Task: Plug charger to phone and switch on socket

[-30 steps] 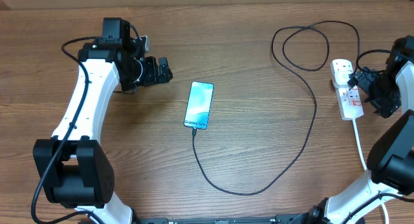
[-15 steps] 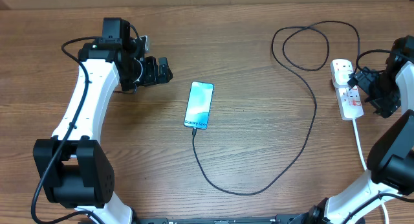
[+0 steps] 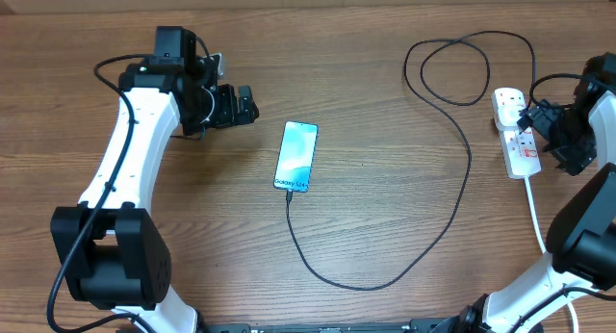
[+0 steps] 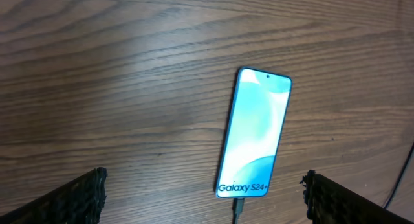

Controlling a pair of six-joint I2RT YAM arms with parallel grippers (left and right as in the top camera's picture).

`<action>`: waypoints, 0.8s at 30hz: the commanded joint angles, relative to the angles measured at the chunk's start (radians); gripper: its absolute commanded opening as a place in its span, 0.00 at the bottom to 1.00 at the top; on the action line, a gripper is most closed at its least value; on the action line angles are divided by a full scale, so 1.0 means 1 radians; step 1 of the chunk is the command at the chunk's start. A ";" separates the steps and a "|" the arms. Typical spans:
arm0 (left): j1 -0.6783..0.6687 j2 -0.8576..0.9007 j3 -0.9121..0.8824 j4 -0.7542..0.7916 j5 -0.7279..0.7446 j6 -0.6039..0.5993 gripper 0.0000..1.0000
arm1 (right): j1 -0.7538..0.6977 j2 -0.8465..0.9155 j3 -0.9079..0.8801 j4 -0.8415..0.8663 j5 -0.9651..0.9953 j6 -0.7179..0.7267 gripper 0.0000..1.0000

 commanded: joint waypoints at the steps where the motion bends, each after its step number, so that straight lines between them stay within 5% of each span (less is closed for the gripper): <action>1: -0.040 -0.077 0.004 -0.002 -0.006 0.005 1.00 | 0.002 -0.023 0.011 0.001 -0.002 -0.008 1.00; 19: -0.100 -0.343 -0.035 0.001 -0.083 0.095 1.00 | 0.002 -0.023 0.011 0.001 -0.002 -0.008 1.00; 24: -0.100 -0.357 -0.190 0.171 0.021 0.093 1.00 | 0.002 -0.023 0.011 0.001 -0.002 -0.008 1.00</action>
